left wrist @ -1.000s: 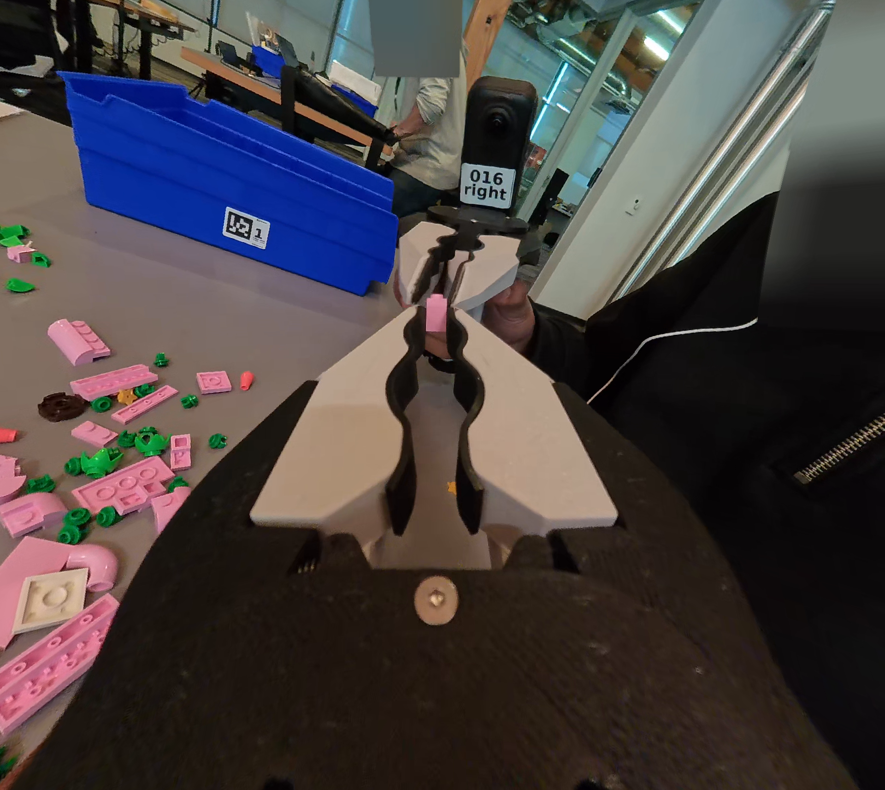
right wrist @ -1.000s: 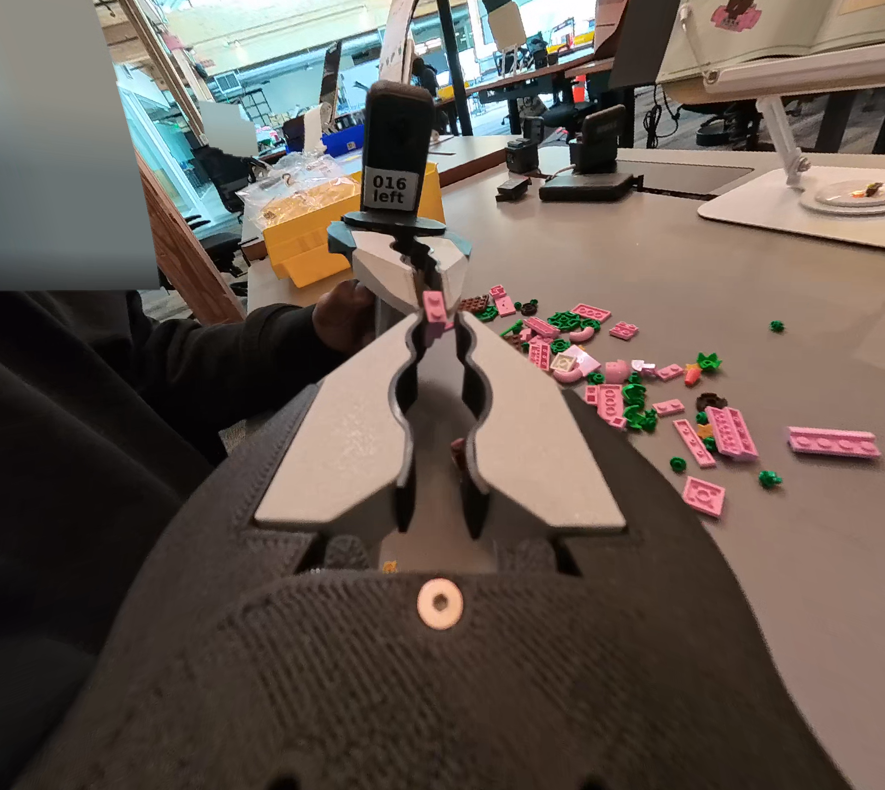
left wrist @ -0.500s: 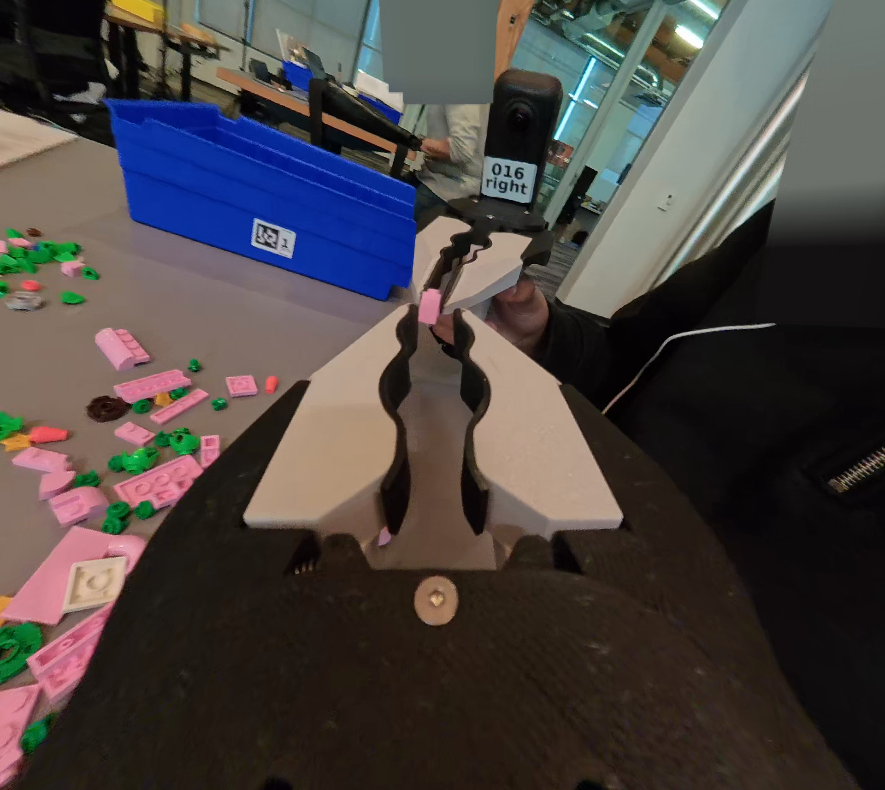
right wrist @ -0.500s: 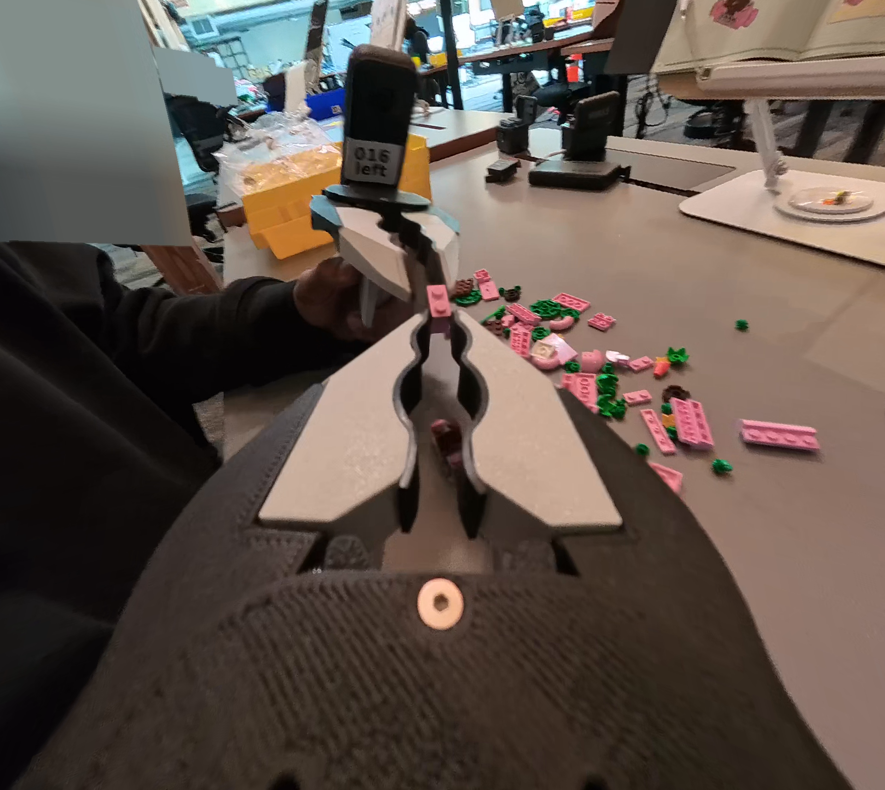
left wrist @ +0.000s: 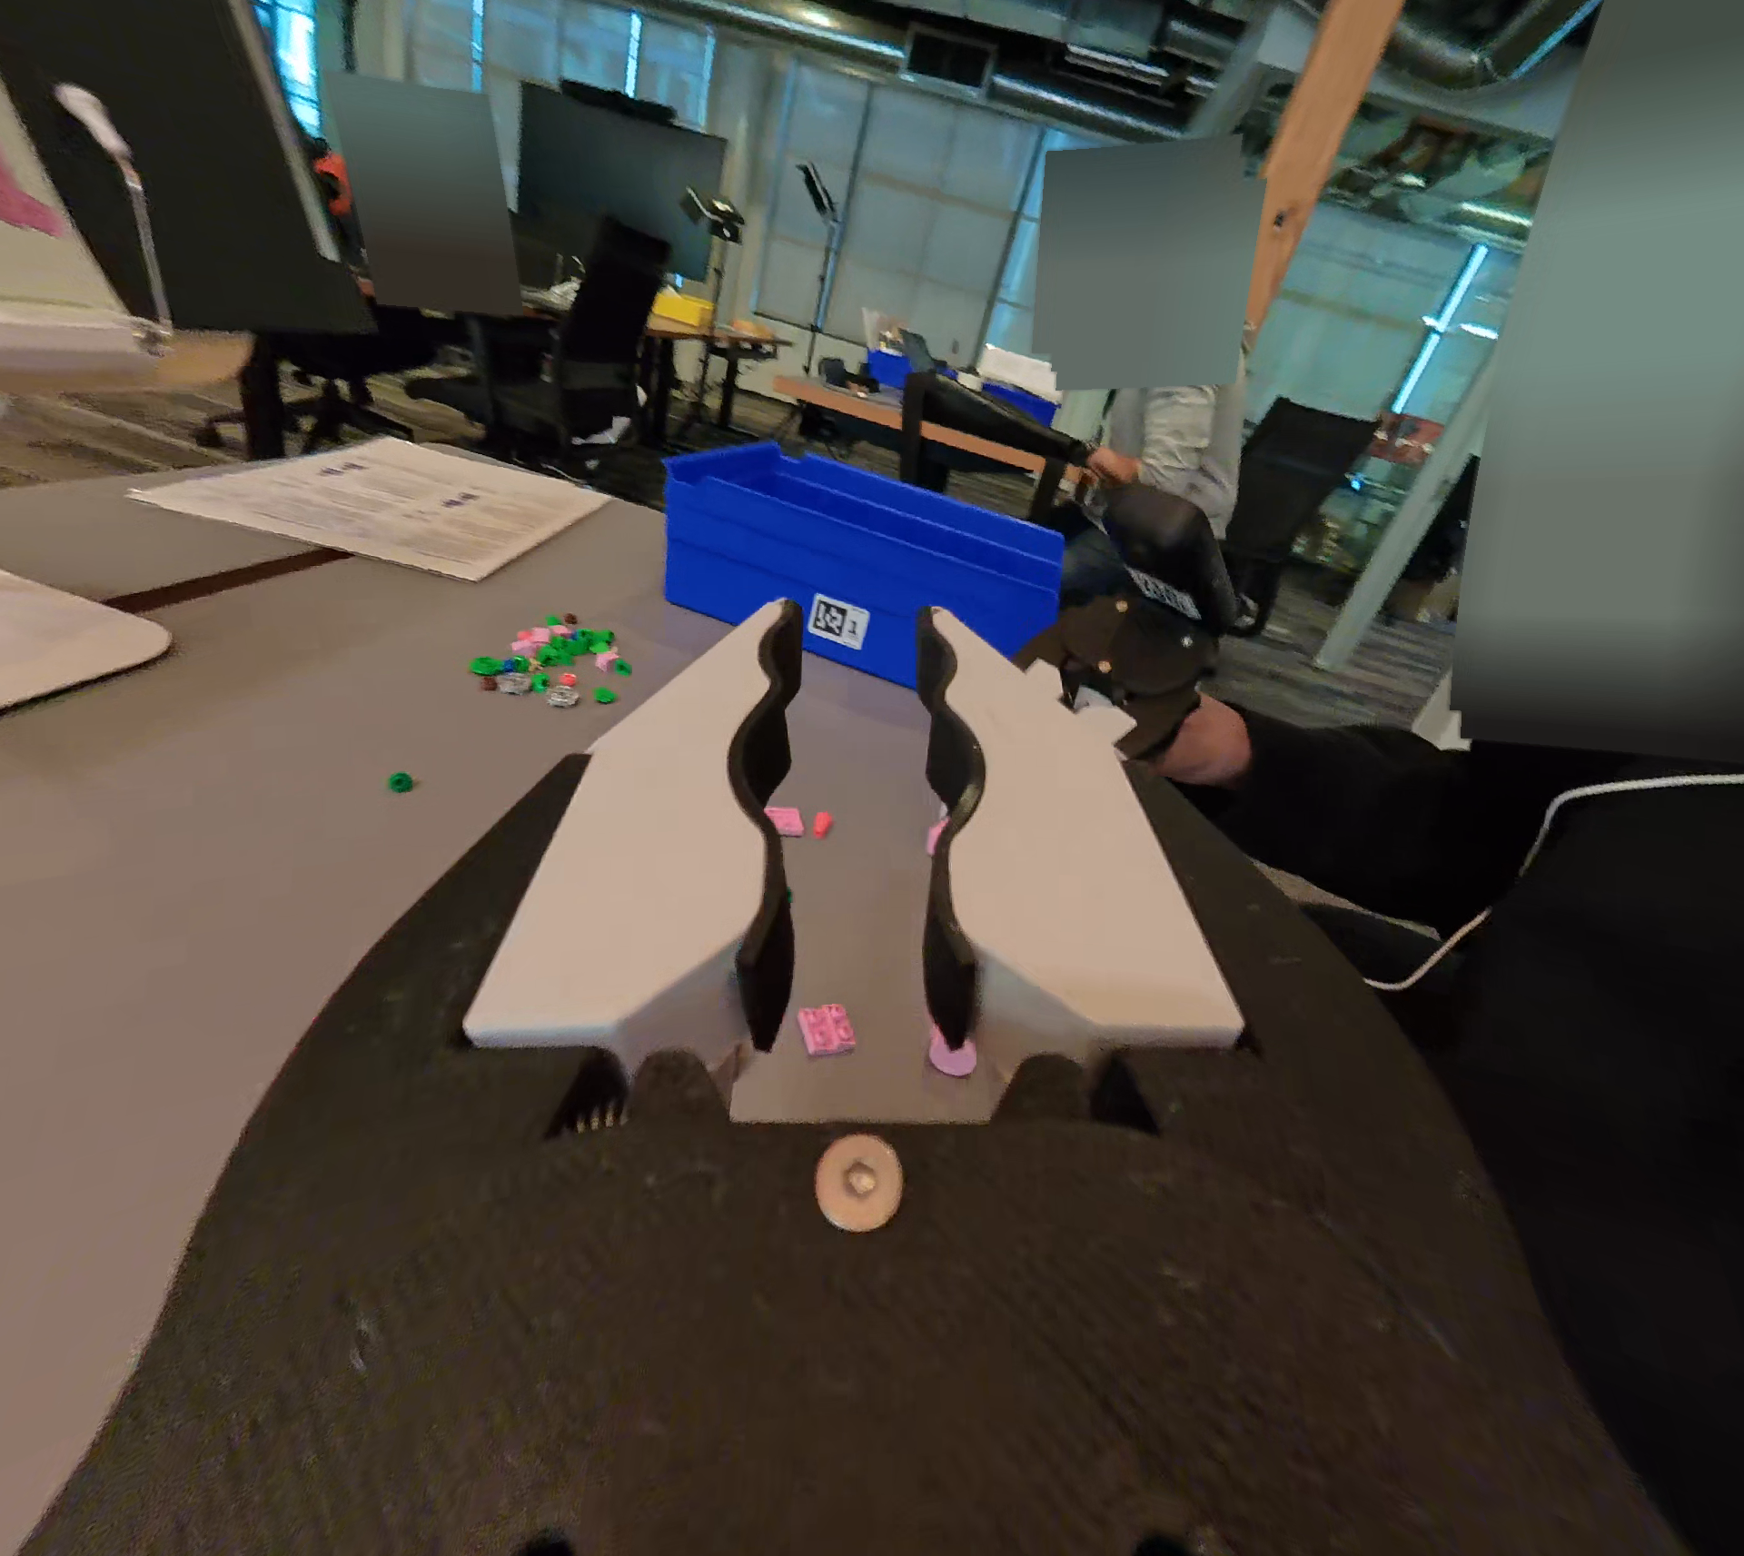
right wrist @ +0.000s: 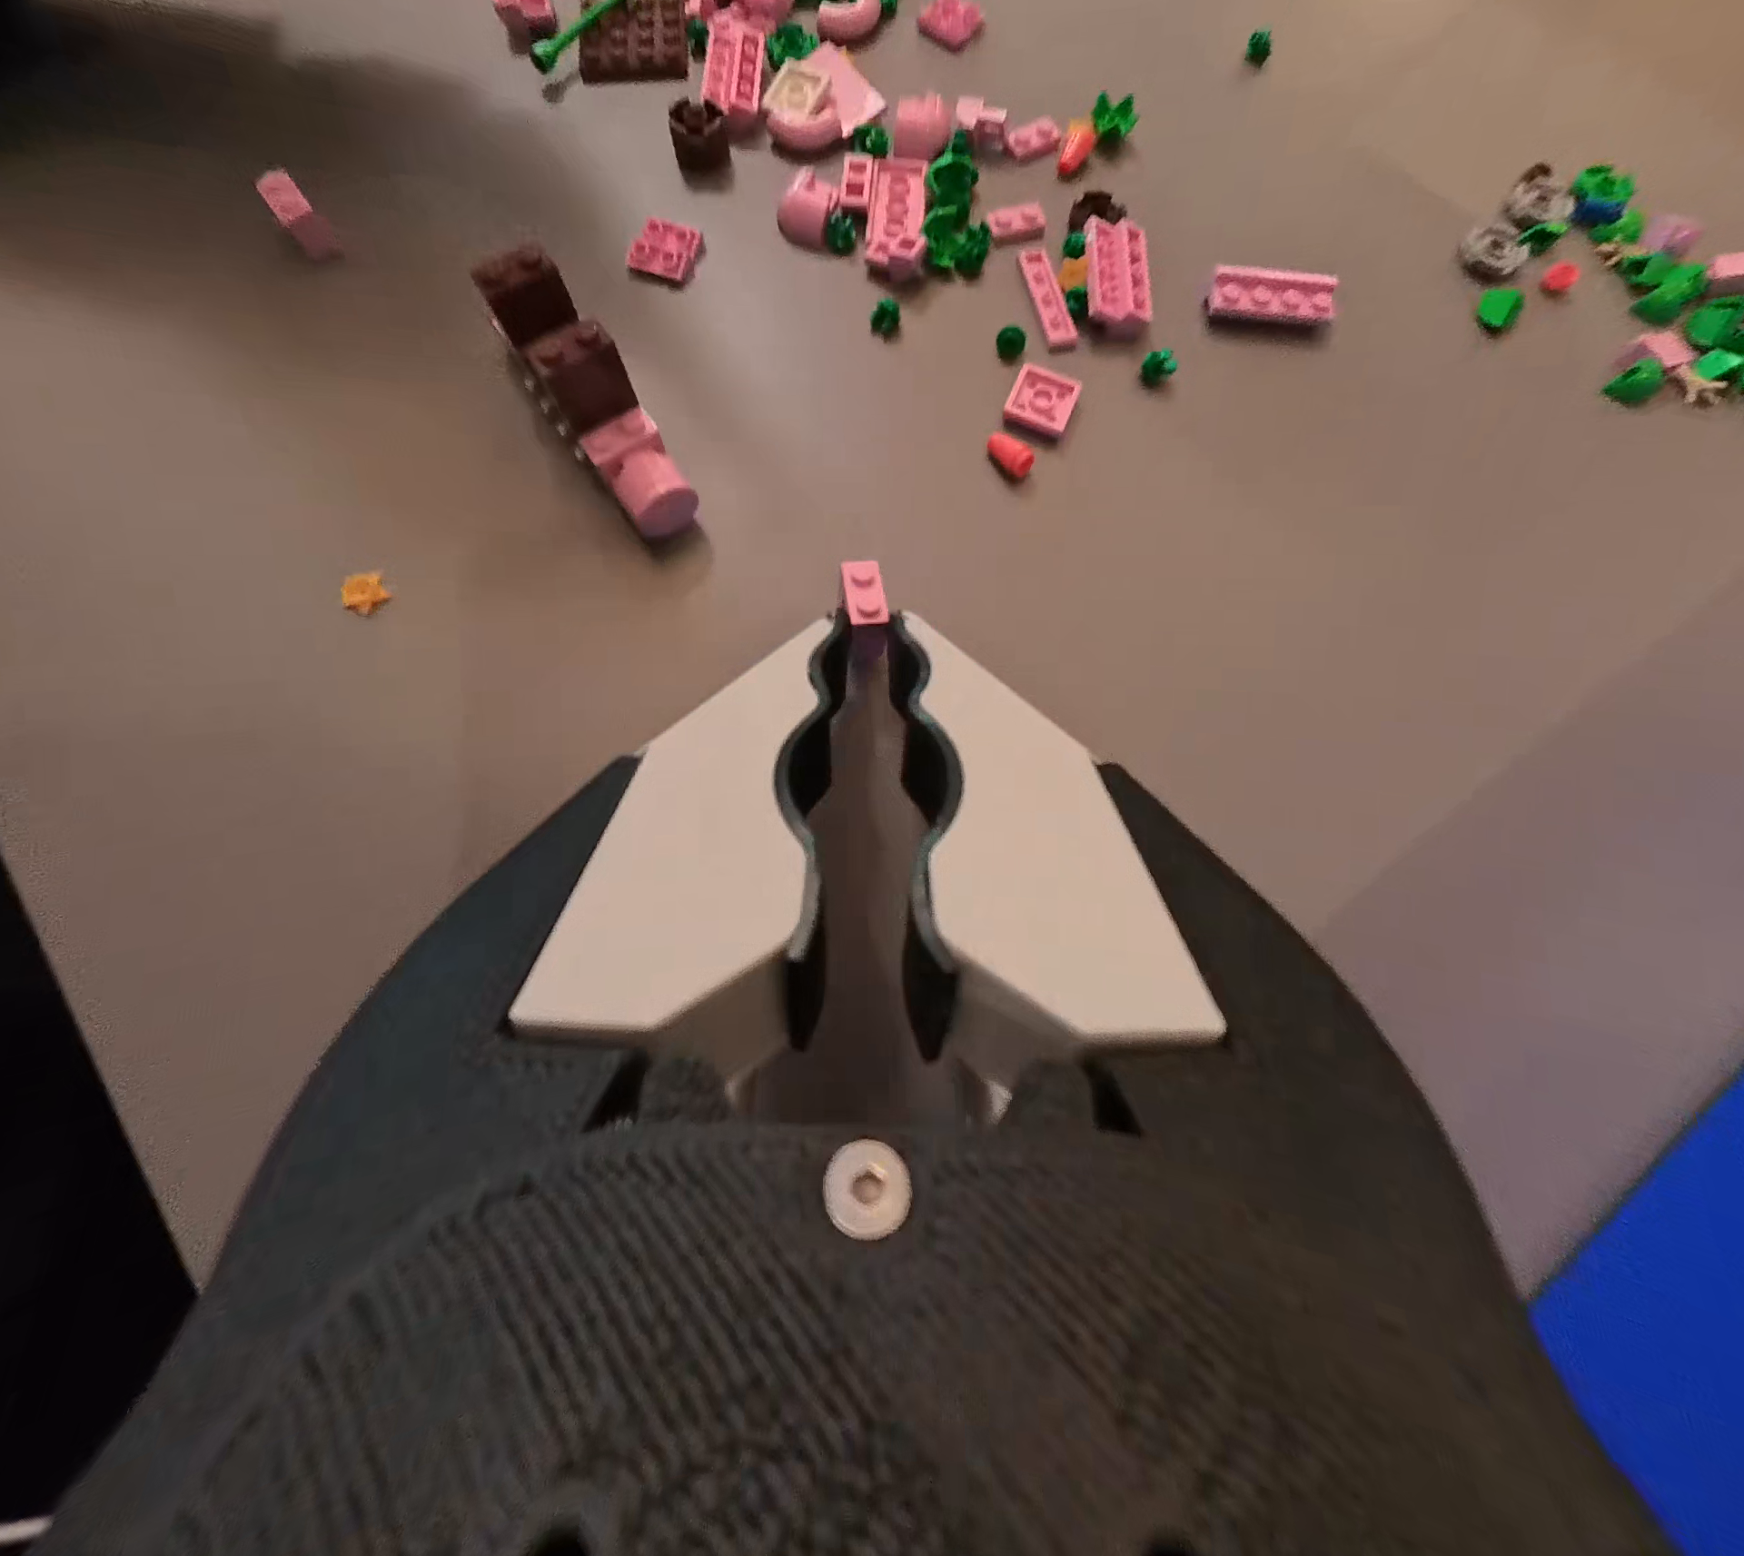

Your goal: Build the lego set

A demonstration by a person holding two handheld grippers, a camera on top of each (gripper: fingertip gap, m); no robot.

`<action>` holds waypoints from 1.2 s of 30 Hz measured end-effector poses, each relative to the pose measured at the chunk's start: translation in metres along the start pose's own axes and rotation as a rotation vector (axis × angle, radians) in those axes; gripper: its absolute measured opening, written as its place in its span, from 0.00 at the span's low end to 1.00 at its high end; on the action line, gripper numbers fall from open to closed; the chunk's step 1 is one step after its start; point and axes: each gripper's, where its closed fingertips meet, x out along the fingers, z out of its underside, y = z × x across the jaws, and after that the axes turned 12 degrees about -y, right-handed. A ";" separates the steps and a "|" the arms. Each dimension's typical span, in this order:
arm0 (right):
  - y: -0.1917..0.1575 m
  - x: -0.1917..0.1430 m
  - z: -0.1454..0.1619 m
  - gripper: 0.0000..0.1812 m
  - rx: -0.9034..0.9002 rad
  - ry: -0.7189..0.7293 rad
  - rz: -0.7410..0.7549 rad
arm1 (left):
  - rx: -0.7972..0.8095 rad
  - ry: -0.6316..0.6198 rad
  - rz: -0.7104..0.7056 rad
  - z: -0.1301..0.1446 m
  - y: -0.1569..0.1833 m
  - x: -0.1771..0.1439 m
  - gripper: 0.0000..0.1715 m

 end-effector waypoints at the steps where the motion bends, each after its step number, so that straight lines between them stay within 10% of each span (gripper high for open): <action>1: -0.001 0.002 0.003 0.04 -0.006 -0.014 0.000 | -0.009 0.018 -0.009 -0.002 -0.003 -0.004 0.13; 26: 0.011 -0.004 0.006 0.10 0.007 -0.012 0.063 | -0.057 0.033 0.009 -0.001 -0.007 -0.007 0.12; 36: 0.011 -0.031 -0.130 0.13 -0.141 0.359 -0.041 | -0.047 0.027 -0.036 -0.001 -0.013 -0.010 0.12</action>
